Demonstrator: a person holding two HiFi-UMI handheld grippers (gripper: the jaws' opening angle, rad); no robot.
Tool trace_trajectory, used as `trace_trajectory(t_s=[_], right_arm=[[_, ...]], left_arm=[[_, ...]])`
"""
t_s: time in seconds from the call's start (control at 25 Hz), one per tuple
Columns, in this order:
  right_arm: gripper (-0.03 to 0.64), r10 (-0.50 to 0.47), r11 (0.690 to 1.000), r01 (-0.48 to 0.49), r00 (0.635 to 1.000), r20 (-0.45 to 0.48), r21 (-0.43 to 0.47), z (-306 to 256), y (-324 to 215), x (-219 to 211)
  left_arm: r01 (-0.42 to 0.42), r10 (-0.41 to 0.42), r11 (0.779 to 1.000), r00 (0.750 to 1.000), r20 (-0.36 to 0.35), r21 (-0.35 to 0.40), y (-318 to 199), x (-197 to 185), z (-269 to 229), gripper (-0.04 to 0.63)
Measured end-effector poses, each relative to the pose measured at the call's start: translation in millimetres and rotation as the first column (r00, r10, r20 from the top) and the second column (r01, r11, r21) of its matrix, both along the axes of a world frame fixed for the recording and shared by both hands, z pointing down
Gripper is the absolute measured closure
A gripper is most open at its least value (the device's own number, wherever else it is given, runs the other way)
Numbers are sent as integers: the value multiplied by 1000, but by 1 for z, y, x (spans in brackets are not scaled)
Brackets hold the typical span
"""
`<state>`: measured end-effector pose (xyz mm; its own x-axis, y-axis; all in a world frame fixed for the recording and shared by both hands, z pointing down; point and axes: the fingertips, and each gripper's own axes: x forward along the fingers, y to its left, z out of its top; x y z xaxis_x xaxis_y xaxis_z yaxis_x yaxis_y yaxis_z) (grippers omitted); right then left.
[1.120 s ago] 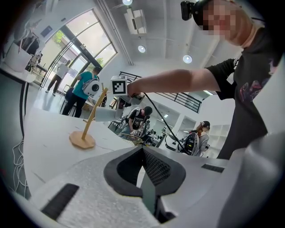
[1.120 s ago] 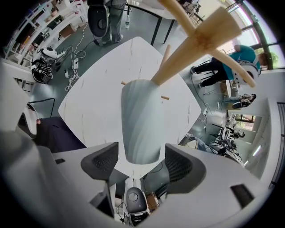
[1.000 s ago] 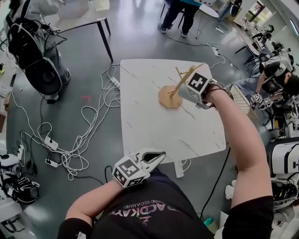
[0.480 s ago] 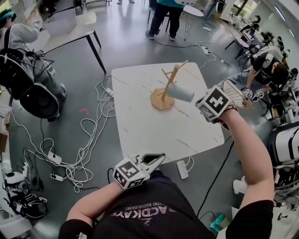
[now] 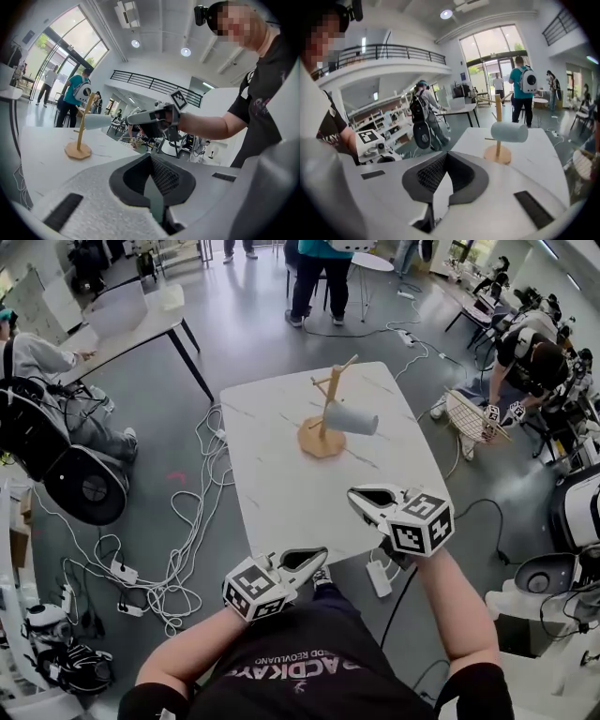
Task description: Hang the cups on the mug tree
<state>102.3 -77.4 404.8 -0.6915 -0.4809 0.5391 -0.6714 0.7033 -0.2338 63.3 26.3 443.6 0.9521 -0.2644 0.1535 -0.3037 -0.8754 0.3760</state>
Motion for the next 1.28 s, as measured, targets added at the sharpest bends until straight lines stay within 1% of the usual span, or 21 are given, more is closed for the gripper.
trace_trajectory(t_s=[0.08,0.24,0.36,0.44,0.6,0.76,1.0,1.28], right_arm=[[606,40,999,-41,994,103,4,6,21,-10],[606,96,995,-98,965,245,-3,14,64,-28],[606,130,991,-130,935,331,-22,22,94,-40],[606,149,989,-144,918,367,-40,29,112,-46],[606,143,990,-131,911,388,-58,41,142,-58],[606,146,989,-120,898,415,-87,50,158,-71],[606,125,992,-98,895,429,-84,55,175,-90],[606,109,994,-88,897,428,-68,55,180,-98]], left_arm=[[-2,2,1000,1000,10,-8,6,0,3,601],[-2,2,1000,1000,12,-16,20,-1,4,601],[-4,5,1000,1000,22,-20,33,-5,6,601],[-4,5,1000,1000,30,-23,40,-11,9,601],[17,-15,999,999,41,-43,53,-25,15,601],[39,-37,998,998,46,-57,60,-40,19,601],[65,-61,996,996,57,-62,69,-56,25,601],[99,-96,993,994,44,-67,70,-68,28,601]])
